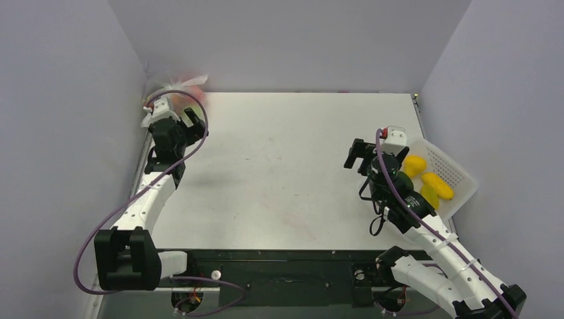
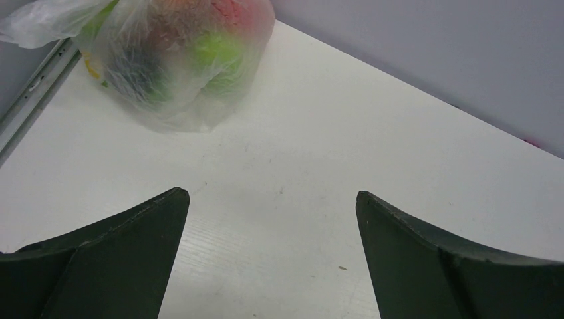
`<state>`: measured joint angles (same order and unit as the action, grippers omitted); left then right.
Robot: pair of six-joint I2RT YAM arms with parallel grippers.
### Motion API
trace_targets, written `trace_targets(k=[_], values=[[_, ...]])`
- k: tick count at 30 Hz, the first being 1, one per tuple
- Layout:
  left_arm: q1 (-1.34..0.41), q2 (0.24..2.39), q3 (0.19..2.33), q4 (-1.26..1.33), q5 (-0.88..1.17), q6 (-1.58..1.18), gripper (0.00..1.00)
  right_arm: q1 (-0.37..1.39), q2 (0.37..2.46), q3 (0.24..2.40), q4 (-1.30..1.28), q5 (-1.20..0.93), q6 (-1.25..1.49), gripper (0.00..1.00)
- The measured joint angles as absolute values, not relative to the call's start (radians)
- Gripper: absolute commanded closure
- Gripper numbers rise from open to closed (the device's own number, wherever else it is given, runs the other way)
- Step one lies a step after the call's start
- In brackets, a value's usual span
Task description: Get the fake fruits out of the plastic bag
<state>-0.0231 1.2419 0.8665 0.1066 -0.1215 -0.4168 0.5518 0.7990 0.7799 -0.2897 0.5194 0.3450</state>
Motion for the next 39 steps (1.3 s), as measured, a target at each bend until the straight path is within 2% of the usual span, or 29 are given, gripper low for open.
trace_targets(k=[7,15,31,33,35,37,38,39], values=[[0.035,1.348,0.865,0.161,-0.18,-0.481,0.05,0.552,0.802,0.779,-0.256,0.403,0.364,0.06],[0.197,1.638,0.974,0.218,-0.176,-0.634,0.08,0.551,0.793,0.78,-0.24,0.342,0.352,0.06],[0.195,2.002,1.318,0.401,-0.127,-0.513,0.09,0.551,0.808,0.8,-0.249,0.307,0.321,0.06],[0.189,2.033,1.365,0.394,-0.122,-0.497,0.15,0.551,0.81,0.812,-0.252,0.309,0.316,0.06],[0.18,2.056,1.4,0.389,-0.113,-0.484,0.31,0.551,0.81,0.821,-0.255,0.31,0.313,0.06],[0.173,2.073,1.432,0.374,-0.099,-0.476,0.6,0.551,0.81,0.827,-0.258,0.31,0.311,0.07],[0.171,2.078,1.443,0.369,-0.092,-0.476,0.66,0.551,0.812,0.83,-0.259,0.31,0.31,0.07],[0.169,2.085,1.456,0.359,-0.081,-0.471,0.77,0.551,0.812,0.83,-0.259,0.31,0.31,0.08]])
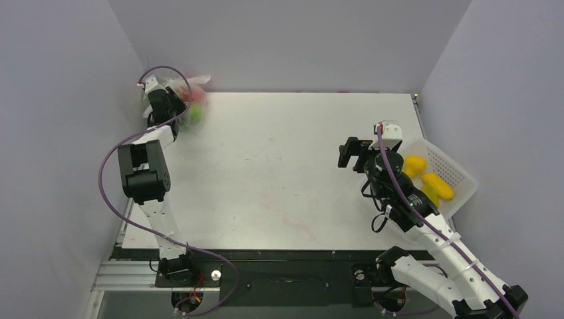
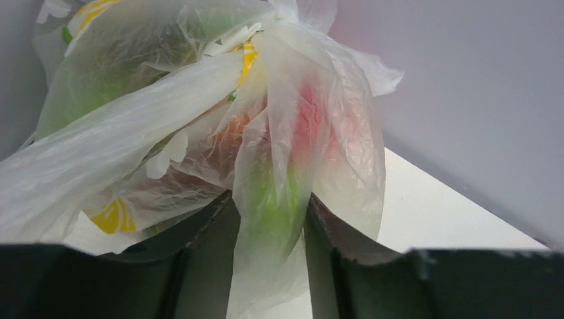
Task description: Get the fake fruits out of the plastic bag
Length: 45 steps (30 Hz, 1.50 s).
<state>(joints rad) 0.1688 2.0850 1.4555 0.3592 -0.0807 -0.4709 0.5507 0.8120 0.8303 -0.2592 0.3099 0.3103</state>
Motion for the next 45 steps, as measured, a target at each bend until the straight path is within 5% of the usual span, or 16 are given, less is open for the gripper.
trace_targets(k=[2,4,13,20,39,45], values=[[0.167,2.096,1.472,0.337,-0.057,-0.466,0.97,0.551,0.813,0.83,-0.262,0.31,0.311,0.08],[0.167,2.105,1.486,0.314,-0.035,-0.465,1.0,0.551,0.815,0.83,-0.263,0.31,0.311,0.09],[0.163,2.104,1.479,0.232,0.054,-0.559,1.0,0.551,0.839,0.836,-0.263,0.301,0.332,0.11],[0.077,1.949,1.216,0.205,0.1,-0.704,1.0,0.551,0.879,0.837,-0.264,0.267,0.364,0.14],[-0.698,1.204,0.582,0.061,0.034,-0.928,1.0,0.639,0.946,0.88,-0.316,0.194,0.467,0.17],[-0.828,1.081,0.533,0.006,-0.007,-0.95,0.78,0.682,0.994,0.88,-0.318,0.205,0.482,0.17]])
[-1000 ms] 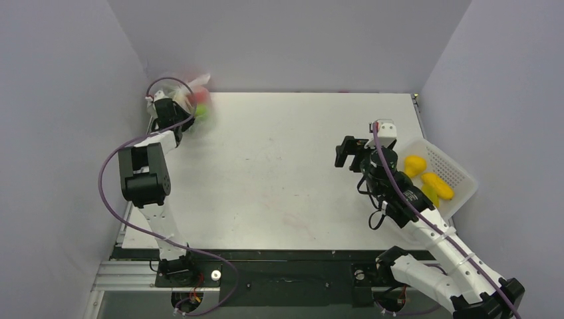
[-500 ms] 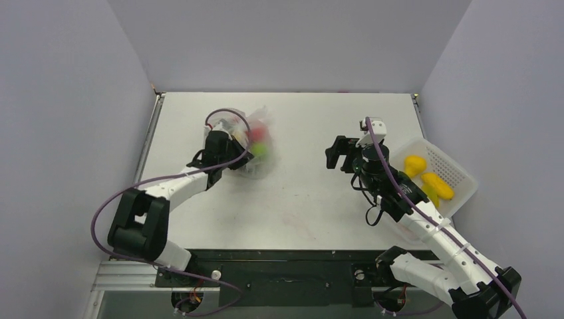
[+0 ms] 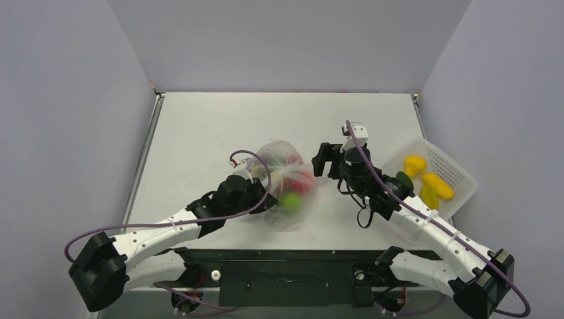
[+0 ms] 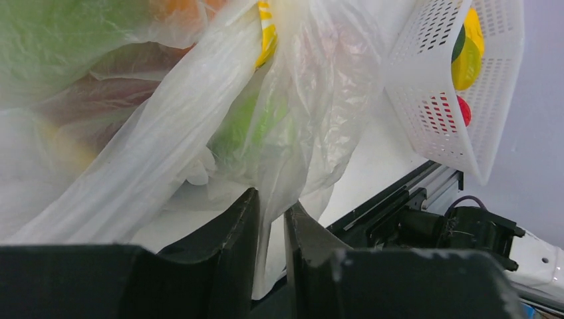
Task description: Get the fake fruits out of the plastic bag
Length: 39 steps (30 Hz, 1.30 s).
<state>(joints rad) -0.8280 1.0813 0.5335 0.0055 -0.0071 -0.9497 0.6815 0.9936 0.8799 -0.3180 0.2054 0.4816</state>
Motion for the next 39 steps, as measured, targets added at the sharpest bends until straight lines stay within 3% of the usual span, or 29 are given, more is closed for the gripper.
trace_targets(k=[1,3,13,14,18,23,27,31,37,39], values=[[-0.836,1.07,0.533,-0.006,-0.014,-0.947,0.6,0.691,1.004,0.88,-0.318,0.207,0.484,0.17],[-0.844,1.047,0.533,-0.036,-0.025,-0.932,0.51,0.712,1.026,0.88,-0.318,0.212,0.485,0.17],[-0.842,0.875,0.66,-0.341,-0.123,-0.801,0.42,0.858,1.127,0.894,-0.316,0.257,0.508,0.17],[-0.834,0.865,0.697,-0.375,-0.131,-0.78,0.28,0.868,1.134,0.898,-0.315,0.258,0.511,0.17],[-0.75,0.866,0.833,-0.447,-0.117,-0.681,0.05,0.896,1.163,0.904,-0.299,0.263,0.53,0.19],[-0.517,0.951,0.953,-0.437,0.025,-0.576,0.03,0.917,1.2,0.902,-0.261,0.277,0.588,0.2],[-0.356,1.169,1.081,-0.386,0.211,-0.519,0.03,0.954,1.215,0.883,-0.181,0.318,0.65,0.22],[-0.357,1.413,1.211,-0.36,0.361,-0.459,0.06,0.999,1.225,0.852,-0.097,0.364,0.688,0.23],[-0.462,1.644,1.352,-0.471,0.405,-0.329,0.24,1.027,1.226,0.812,-0.015,0.426,0.741,0.26],[-0.492,1.671,1.37,-0.493,0.4,-0.297,0.25,1.032,1.226,0.797,0.004,0.45,0.759,0.28]])
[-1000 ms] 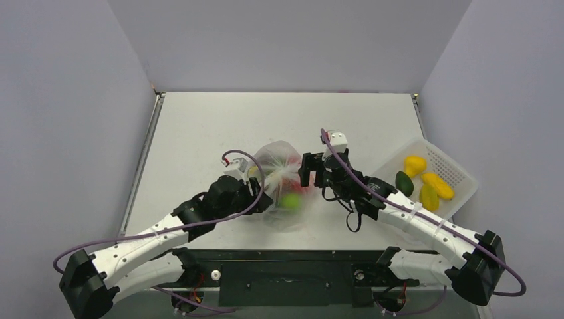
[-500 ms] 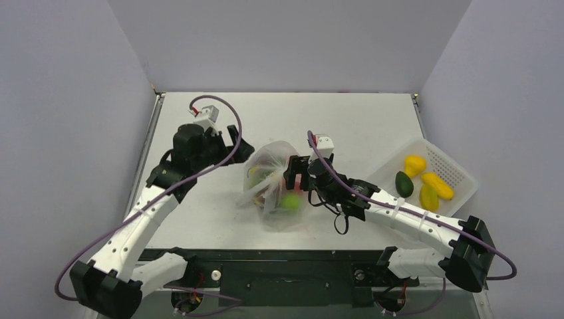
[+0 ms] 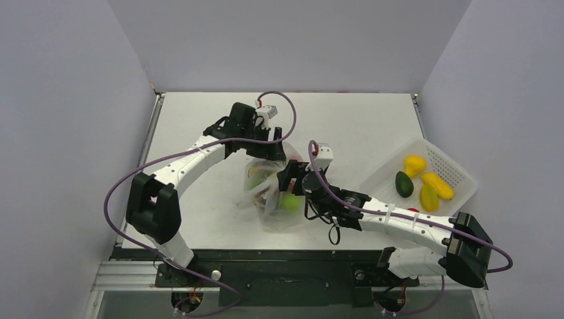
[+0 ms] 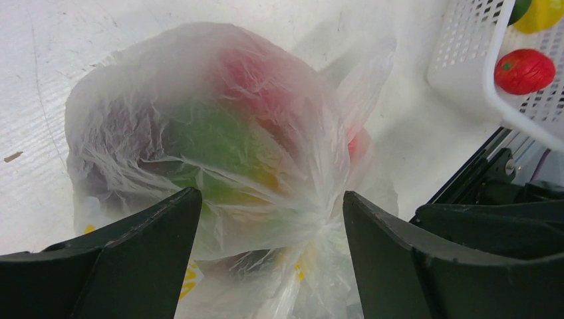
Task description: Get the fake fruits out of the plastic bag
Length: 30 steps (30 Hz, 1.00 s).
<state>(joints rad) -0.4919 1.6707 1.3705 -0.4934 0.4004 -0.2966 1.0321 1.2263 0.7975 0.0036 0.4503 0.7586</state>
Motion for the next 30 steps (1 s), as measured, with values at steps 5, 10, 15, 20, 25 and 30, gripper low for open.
trace_targets(k=[5,10,15,20,25,30], values=[[-0.517,1.676,1.364,-0.521,0.388,-0.252,0.28,1.049,1.226,0.759,0.031,0.486,0.795,0.28],[-0.556,1.676,1.363,-0.538,0.361,-0.233,0.44,1.067,1.224,0.709,0.052,0.513,0.805,0.28],[-0.57,1.676,1.363,-0.544,0.345,-0.228,0.73,1.075,1.216,0.699,0.048,0.538,0.789,0.29],[-0.57,1.676,1.349,-0.537,0.352,-0.231,0.88,1.074,1.198,0.699,0.029,0.579,0.736,0.38],[-0.57,1.676,1.335,-0.536,0.356,-0.234,1.0,1.074,1.188,0.713,0.028,0.602,0.683,0.44],[-0.57,1.676,1.33,-0.527,0.358,-0.242,1.0,1.074,1.227,0.739,0.05,0.601,0.658,0.44]])
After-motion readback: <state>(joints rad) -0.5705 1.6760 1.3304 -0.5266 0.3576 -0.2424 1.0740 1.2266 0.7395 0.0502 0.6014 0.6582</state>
